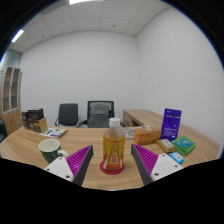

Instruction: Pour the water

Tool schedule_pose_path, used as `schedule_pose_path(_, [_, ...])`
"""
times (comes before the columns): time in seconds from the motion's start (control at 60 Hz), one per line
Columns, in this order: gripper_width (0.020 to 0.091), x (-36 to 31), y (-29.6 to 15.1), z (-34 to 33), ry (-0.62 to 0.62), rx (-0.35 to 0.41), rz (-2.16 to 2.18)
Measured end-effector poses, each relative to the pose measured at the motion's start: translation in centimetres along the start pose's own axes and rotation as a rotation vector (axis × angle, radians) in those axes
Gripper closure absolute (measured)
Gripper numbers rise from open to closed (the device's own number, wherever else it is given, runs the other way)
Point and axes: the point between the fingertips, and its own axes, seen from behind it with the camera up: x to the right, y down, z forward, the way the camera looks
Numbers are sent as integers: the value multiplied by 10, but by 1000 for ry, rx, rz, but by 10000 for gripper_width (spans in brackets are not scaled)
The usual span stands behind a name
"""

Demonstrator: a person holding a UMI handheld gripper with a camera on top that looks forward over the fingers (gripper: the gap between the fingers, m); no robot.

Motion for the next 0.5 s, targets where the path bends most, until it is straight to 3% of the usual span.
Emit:
schedule_pose_path(0.017, [263,3,13,22,-2,-2,-5])
schedule_pose_path(0.233, [262,-50,25,-131,-66,18,-7])
schedule_pose_path(0.5, [258,-112,46,-222,-178,19,49])
